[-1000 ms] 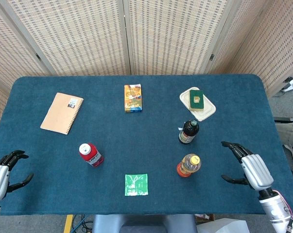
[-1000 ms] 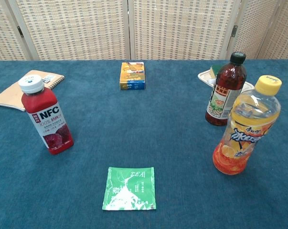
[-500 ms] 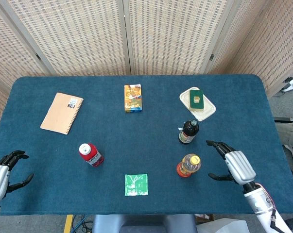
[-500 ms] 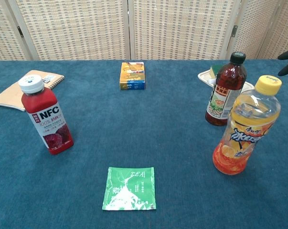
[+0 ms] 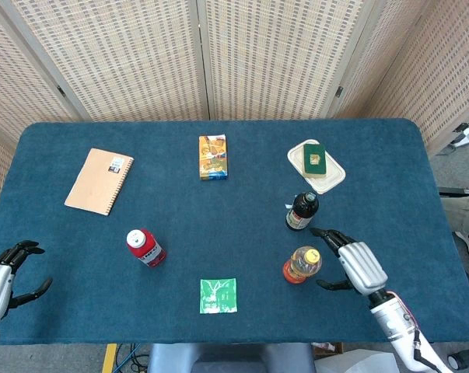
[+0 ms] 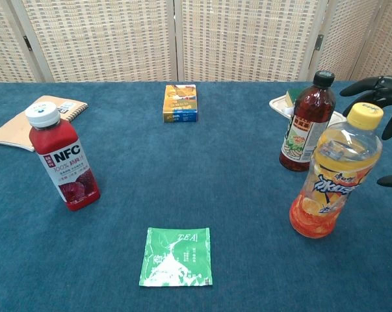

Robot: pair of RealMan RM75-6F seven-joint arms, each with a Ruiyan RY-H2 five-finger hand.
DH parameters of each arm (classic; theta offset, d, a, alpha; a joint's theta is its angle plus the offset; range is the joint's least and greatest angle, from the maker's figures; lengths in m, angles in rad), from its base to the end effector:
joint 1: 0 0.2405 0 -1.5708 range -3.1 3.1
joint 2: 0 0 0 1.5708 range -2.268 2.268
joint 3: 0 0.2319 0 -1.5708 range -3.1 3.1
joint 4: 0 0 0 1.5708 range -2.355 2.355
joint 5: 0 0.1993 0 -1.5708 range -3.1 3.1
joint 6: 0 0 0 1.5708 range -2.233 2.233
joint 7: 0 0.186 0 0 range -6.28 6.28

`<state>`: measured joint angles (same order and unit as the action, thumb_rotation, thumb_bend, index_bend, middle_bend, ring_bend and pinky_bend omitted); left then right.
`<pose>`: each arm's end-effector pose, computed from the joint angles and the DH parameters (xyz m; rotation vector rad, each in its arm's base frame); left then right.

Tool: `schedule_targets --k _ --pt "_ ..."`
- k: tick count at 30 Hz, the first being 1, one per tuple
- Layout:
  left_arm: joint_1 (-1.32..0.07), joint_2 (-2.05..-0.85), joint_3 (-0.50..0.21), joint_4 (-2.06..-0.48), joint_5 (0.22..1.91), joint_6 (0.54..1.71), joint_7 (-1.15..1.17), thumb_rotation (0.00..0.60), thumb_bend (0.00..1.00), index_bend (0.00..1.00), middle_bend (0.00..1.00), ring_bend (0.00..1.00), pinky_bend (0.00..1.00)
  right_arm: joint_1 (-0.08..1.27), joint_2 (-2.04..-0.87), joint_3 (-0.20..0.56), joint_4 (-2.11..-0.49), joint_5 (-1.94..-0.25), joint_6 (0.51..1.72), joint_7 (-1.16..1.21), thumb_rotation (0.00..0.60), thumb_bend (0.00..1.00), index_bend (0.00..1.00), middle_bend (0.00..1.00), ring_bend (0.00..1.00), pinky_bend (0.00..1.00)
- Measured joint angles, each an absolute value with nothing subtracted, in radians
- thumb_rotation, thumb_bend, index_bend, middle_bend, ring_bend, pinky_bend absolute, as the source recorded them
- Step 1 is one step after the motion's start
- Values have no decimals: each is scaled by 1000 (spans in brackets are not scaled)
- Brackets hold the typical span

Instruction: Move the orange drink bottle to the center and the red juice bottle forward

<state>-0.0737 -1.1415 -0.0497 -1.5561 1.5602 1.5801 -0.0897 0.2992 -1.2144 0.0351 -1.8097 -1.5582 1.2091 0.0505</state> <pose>-0.2784 0.2166 0.1681 -1.3571 -0.8579 -1.0333 -0.1834 -0.2480 0.0642 1.6917 -1.2107 1.1486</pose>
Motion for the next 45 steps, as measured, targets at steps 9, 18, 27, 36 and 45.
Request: schedule_targets --k 9,18,27,36,45 --pt "-73 -1138 -48 -1560 1562 1578 -97 600 176 365 291 345 557 321 -1267 39 -1788 -1528 1182 11 600 73 139 252 171 341" --pt "-73 -1133 -47 -1565 1562 1576 -101 600 177 365 292 345 557 336 -1308 50 -1766 -1503 1179 -7 600 115 198 334 214 342" --pt "-71 -1129 -49 -1567 1558 1577 -103 600 176 365 292 345 557 346 -1337 60 -1759 -1475 1178 -39 600 143 361 503 389 412" --pt "-69 -1128 -49 -1567 1559 1580 -97 600 176 365 292 345 557 345 -1346 75 -1778 -1461 1204 -54 600 158 460 591 473 461" --pt "-71 -1132 -50 -1561 1556 1576 -83 600 176 367 292 345 557 361 -1335 108 -1809 -1437 1205 -57 600 160 463 595 475 466"
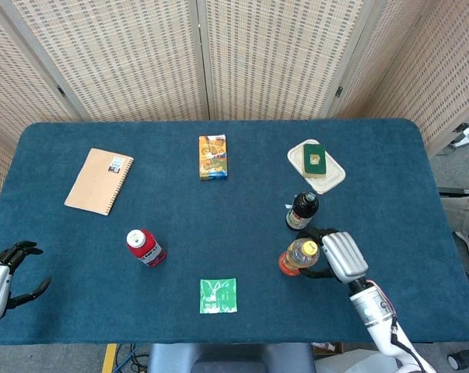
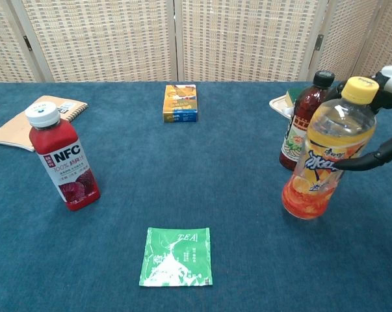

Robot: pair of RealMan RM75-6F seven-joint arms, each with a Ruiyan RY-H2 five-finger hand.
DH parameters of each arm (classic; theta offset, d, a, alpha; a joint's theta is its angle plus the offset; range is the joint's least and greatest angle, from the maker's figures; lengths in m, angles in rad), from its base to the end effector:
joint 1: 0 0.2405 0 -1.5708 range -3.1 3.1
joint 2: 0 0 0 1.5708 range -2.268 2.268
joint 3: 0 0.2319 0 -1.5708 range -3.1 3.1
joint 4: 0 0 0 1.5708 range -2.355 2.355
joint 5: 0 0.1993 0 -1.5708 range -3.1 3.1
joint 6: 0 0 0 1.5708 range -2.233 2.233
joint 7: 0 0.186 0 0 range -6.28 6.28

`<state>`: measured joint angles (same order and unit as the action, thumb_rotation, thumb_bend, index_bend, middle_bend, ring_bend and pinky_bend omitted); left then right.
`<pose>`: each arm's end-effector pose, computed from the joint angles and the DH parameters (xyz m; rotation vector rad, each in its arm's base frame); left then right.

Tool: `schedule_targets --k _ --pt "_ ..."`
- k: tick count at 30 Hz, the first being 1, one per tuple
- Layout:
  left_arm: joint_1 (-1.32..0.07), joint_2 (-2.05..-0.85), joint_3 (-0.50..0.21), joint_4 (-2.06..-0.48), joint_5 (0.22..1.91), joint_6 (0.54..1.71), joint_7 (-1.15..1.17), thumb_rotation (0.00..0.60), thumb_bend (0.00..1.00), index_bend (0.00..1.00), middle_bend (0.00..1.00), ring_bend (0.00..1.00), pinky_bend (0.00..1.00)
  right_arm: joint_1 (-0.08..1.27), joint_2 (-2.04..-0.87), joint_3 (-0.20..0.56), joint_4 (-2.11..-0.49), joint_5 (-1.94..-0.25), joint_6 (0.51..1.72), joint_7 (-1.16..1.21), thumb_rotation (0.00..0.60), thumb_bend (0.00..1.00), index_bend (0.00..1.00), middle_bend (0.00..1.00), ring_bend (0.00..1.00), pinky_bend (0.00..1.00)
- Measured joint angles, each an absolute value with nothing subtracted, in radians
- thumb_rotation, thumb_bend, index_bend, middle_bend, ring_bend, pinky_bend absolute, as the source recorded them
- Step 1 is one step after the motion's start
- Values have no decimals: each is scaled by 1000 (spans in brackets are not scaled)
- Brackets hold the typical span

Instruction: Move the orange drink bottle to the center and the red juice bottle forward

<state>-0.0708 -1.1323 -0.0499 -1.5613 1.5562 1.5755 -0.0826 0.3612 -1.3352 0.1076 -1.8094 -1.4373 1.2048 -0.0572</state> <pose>-0.2797 0.2160 0.1699 -1.3581 -0.8558 -1.0179 -0.1570 -0.2725 0.0482 1.6295 -1.2028 1.2105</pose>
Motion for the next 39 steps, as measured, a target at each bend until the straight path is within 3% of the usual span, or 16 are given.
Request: schedule_targets --k 20,39 --pt "-68 -1129 -54 -1559 1556 1584 -90 600 176 372 292 345 557 478 -1363 261 -1926 -1289 1193 -200 600 162 463 595 476 466" --pt "-65 -1126 -54 -1556 1561 1591 -102 600 176 377 293 345 557 608 -1465 352 -1883 -1121 1172 -288 600 162 463 595 476 466"
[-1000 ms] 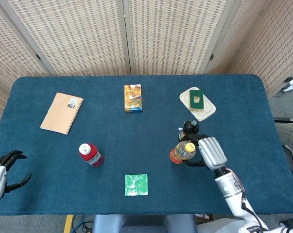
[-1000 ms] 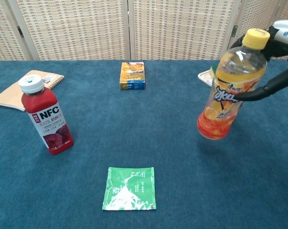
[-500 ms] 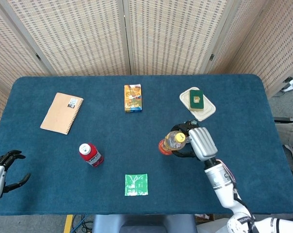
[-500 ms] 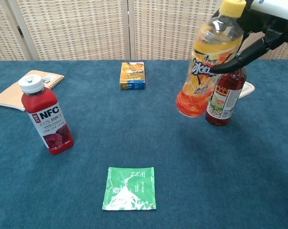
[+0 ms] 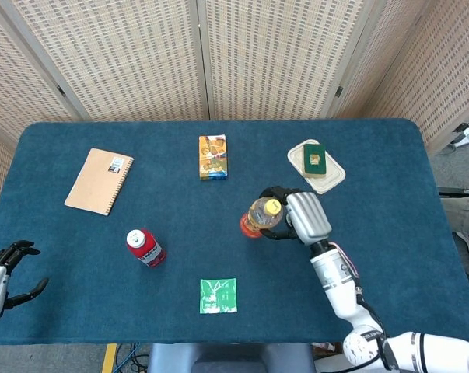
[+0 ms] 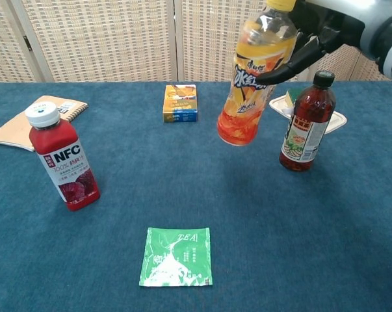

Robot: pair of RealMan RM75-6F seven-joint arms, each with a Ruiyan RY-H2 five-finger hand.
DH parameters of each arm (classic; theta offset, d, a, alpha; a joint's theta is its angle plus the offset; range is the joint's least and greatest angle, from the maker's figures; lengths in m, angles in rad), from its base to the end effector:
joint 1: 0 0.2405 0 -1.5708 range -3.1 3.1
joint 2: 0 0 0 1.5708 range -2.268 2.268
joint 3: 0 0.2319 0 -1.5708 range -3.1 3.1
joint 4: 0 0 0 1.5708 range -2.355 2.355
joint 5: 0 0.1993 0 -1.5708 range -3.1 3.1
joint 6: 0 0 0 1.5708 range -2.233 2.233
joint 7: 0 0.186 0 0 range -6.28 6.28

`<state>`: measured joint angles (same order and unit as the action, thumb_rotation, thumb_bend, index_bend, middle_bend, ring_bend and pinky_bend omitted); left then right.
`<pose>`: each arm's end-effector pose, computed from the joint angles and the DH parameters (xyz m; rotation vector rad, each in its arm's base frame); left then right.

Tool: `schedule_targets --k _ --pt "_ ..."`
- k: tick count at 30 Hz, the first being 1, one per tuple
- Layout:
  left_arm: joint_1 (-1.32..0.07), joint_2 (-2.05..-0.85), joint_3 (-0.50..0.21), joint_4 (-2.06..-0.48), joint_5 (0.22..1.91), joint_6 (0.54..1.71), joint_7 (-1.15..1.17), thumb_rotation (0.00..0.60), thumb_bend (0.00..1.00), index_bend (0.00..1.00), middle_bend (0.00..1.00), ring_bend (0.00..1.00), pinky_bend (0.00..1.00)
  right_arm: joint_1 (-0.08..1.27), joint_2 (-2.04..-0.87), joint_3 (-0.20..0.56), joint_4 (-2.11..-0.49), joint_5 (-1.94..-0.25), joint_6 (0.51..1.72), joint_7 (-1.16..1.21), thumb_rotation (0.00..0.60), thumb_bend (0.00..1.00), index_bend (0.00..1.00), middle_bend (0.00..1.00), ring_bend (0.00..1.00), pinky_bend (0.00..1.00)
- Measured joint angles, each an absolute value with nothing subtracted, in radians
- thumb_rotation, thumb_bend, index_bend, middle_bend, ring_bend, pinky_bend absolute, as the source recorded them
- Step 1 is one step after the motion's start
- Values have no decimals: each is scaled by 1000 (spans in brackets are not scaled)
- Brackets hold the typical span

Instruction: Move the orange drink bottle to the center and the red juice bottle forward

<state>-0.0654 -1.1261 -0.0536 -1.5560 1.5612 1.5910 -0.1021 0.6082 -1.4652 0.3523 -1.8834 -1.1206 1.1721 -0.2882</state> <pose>-0.2798 0.2149 0.1750 -1.3471 -0.8482 -1.0352 -0.0590 -0.3359 0.0540 1.5534 -1.1656 1.3766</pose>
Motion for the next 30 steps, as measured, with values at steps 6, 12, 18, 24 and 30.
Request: schedule_targets --k 6,12,18,24,30 --pt "-64 -1123 -57 -1553 1559 1596 -107 600 177 382 294 345 557 659 -1500 377 -1843 -1066 1160 -316 600 162 463 595 476 466" --pt "-65 -1122 -57 -1554 1559 1593 -112 600 177 404 296 345 557 702 -1542 387 -1784 -1034 1150 -331 600 162 463 595 476 466" --pt "-67 -1122 -56 -1554 1560 1590 -112 600 176 447 300 345 557 739 -1605 390 -1706 -1019 1150 -340 600 162 463 595 476 466" --pt "-68 -1120 -57 -1552 1556 1584 -121 600 176 462 301 345 557 776 -1654 396 -1627 -998 1137 -333 600 162 463 595 476 466" --pt "-71 -1119 -58 -1549 1546 1571 -132 600 176 468 301 345 557 809 -1687 405 -1566 -990 1128 -330 600 162 463 595 475 466"
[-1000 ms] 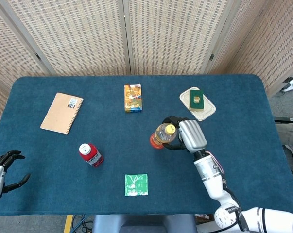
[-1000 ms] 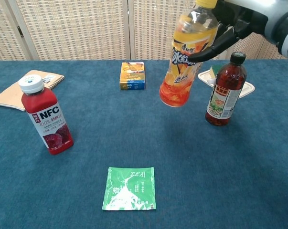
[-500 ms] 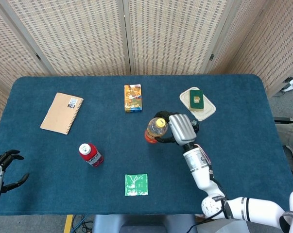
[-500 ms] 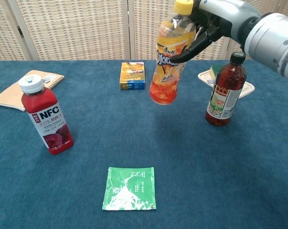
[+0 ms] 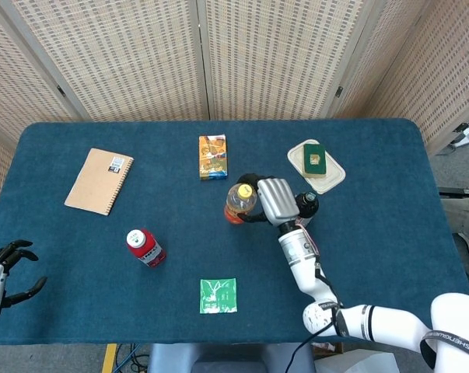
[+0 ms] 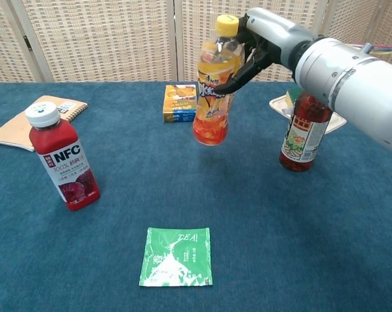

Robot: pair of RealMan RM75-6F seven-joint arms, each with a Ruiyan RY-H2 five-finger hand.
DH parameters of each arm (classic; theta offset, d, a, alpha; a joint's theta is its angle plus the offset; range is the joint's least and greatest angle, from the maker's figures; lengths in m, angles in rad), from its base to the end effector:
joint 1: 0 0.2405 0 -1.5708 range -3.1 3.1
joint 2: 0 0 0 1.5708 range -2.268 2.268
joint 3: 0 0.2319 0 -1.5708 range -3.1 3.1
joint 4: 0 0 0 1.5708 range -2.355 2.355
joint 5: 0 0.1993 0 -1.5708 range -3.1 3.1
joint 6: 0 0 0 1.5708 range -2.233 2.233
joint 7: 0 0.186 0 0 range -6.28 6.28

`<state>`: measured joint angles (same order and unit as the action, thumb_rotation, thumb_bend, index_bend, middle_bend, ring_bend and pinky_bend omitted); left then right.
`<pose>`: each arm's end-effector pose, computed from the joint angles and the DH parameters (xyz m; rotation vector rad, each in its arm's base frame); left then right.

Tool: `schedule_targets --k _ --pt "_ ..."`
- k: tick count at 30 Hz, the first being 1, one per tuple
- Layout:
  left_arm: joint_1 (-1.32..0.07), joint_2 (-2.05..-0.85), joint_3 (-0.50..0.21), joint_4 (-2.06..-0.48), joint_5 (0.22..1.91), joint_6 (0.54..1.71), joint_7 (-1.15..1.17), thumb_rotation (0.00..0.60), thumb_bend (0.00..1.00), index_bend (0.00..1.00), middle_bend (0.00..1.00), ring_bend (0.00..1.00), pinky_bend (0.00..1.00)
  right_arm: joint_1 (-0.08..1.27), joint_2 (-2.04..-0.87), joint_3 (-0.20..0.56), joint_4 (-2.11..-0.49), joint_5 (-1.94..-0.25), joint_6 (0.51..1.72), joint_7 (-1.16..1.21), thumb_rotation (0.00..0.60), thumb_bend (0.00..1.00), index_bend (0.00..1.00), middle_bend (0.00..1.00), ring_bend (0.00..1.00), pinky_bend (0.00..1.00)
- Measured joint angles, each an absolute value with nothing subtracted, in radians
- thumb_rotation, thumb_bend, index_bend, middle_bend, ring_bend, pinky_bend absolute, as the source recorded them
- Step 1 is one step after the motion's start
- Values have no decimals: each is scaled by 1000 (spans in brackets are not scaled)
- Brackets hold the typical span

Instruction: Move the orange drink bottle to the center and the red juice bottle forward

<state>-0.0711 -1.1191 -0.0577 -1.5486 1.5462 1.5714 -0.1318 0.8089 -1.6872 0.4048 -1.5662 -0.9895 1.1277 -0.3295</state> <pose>-0.2840 0.2178 0.1765 -1.3404 -0.8730 -1.0344 -0.0342 -0.3819 0.0033 1.5577 -1.1369 1.3247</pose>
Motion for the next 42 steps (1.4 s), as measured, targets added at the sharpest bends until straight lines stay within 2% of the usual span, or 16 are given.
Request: schedule_targets --k 42 --pt "-72 -1107 -59 -1538 1520 1545 -190 600 176 499 303 345 557 903 -1814 400 -1349 -895 1041 -311 600 162 463 580 476 466"
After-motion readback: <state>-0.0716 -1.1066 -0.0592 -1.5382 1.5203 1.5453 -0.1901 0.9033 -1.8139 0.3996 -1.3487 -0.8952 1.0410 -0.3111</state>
